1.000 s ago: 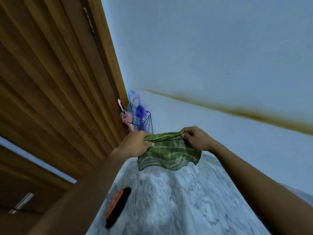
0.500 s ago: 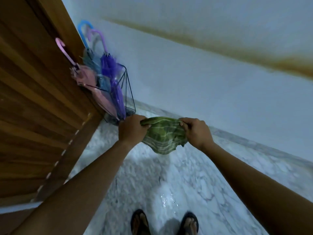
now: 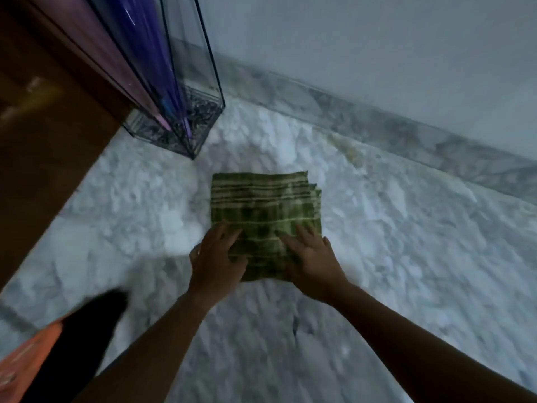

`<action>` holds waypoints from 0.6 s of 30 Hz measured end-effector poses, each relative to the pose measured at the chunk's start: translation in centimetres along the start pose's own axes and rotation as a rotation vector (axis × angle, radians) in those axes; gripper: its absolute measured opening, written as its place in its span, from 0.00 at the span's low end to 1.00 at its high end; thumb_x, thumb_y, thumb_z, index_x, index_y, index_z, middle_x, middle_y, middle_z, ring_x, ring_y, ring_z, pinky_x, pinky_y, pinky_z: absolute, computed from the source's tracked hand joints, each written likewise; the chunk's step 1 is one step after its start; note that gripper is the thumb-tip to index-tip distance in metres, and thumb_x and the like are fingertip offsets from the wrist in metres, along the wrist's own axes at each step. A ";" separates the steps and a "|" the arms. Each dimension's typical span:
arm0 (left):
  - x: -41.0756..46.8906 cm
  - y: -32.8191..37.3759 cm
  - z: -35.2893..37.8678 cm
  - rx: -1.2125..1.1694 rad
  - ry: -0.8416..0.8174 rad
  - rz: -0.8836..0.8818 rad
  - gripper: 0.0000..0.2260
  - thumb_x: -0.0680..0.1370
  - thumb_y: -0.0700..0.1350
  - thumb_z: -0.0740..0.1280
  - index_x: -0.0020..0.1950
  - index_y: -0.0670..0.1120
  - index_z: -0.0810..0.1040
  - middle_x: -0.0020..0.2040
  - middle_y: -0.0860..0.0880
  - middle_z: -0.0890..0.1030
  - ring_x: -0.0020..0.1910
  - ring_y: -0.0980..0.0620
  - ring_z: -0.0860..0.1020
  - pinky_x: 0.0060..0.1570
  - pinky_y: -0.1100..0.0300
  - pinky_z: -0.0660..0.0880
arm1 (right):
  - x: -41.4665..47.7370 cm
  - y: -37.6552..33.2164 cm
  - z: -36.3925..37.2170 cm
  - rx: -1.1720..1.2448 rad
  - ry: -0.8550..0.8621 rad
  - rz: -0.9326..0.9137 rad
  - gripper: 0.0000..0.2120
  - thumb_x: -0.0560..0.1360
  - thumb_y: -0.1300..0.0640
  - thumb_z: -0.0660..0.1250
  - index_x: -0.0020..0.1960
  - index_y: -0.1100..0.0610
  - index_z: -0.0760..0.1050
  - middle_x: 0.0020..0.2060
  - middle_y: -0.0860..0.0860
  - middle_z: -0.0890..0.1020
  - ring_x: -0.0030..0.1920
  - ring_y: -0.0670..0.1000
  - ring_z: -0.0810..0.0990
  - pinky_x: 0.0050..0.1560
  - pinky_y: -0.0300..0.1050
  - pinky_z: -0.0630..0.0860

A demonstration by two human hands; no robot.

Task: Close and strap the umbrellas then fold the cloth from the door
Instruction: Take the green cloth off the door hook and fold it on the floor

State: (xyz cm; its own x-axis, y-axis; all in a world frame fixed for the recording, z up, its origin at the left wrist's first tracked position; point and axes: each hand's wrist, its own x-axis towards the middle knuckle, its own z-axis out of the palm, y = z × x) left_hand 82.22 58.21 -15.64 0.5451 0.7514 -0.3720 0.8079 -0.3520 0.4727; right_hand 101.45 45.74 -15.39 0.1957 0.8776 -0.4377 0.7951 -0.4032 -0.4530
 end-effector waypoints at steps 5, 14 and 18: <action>6.9 -2.7 5.8 0.243 0.147 0.022 0.25 0.84 0.56 0.48 0.81 0.56 0.52 0.83 0.50 0.53 0.81 0.46 0.50 0.76 0.37 0.50 | 8.6 0.9 4.8 -0.090 0.190 0.002 0.29 0.82 0.35 0.44 0.81 0.39 0.45 0.81 0.50 0.40 0.80 0.58 0.38 0.77 0.67 0.39; 14.9 -1.8 5.7 0.311 0.396 -0.051 0.27 0.82 0.59 0.43 0.81 0.56 0.54 0.82 0.50 0.56 0.81 0.45 0.51 0.76 0.37 0.45 | 18.8 2.5 1.4 -0.204 0.378 -0.078 0.29 0.80 0.32 0.43 0.79 0.36 0.48 0.82 0.48 0.47 0.81 0.54 0.42 0.78 0.62 0.38; 15.3 1.0 7.0 0.295 0.401 -0.061 0.24 0.84 0.55 0.48 0.81 0.54 0.56 0.82 0.47 0.58 0.80 0.41 0.52 0.76 0.36 0.43 | 17.9 5.4 0.0 -0.216 0.393 -0.056 0.29 0.80 0.32 0.42 0.79 0.36 0.49 0.82 0.47 0.49 0.81 0.52 0.43 0.78 0.60 0.40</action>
State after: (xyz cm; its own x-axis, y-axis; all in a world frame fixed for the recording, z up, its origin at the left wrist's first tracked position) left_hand 92.94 65.42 -26.43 0.4127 0.9105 -0.0280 0.8961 -0.4003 0.1917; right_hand 109.25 59.21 -25.70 0.3185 0.9454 -0.0698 0.9042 -0.3251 -0.2769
